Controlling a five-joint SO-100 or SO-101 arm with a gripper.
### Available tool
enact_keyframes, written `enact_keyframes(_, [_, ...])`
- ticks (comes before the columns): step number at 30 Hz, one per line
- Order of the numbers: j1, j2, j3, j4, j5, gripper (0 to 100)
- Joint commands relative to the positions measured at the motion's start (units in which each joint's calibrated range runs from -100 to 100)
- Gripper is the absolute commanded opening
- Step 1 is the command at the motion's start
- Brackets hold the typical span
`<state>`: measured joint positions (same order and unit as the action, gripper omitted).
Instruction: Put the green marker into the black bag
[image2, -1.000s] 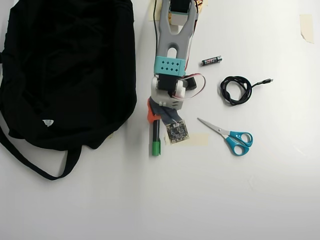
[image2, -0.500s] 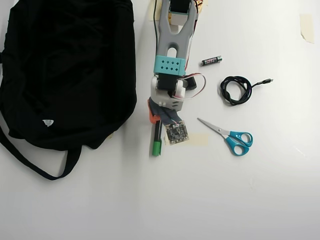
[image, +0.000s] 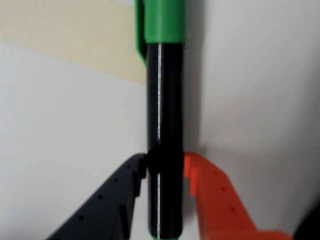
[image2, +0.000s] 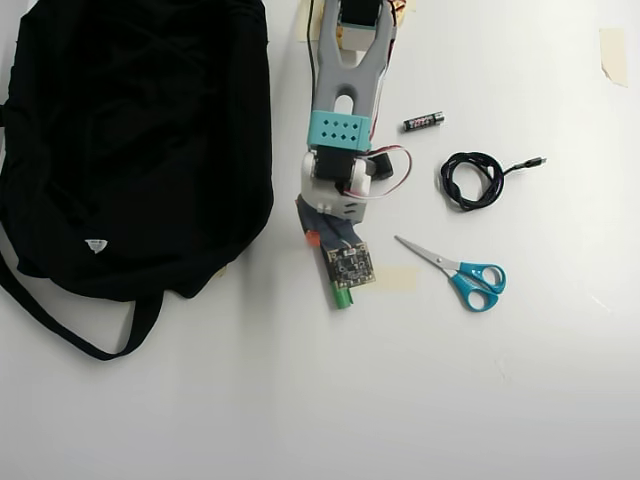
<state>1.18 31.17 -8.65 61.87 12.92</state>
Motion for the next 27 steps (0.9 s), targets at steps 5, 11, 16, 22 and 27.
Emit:
enact_keyframes(5, [-0.6,-1.7,-2.2,-0.7,-0.3,2])
enact_keyframes(11, [-0.4,-1.8,-2.2,-1.2,-0.4,2])
enact_keyframes(16, [-0.5,-2.0,-2.3,-1.5,-0.8,2])
enact_keyframes(22, [-0.3,-3.2,-2.9,-0.7,-0.8,2])
enact_keyframes(27, [-0.1,-4.5,-2.9,-0.7,-0.8,2])
